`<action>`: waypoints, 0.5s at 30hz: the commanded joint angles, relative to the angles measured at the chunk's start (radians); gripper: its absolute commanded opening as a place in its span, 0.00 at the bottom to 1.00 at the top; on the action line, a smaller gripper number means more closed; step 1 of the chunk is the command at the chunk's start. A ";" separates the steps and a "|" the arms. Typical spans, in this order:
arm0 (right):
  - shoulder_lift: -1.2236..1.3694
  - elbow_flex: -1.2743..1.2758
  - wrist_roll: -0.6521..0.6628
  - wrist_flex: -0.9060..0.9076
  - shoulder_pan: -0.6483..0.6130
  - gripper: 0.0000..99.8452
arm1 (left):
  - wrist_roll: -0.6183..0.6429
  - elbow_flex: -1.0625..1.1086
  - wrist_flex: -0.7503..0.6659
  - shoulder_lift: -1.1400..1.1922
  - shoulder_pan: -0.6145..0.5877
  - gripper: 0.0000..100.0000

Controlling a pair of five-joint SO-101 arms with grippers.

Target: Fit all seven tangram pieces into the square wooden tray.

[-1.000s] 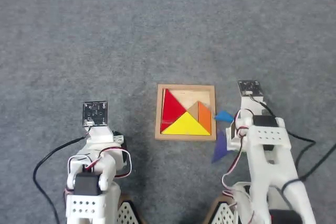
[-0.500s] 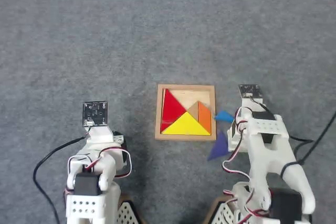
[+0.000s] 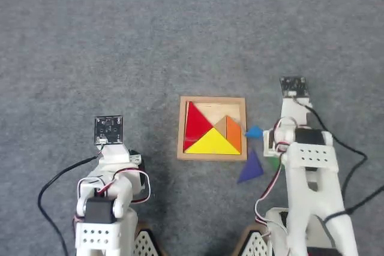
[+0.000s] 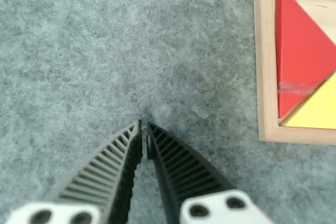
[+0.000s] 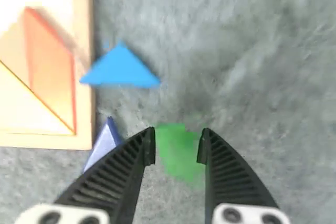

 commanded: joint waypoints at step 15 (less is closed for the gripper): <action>0.105 -0.006 0.308 0.041 -0.073 0.31 | -0.011 -0.012 0.002 -0.020 -0.006 0.01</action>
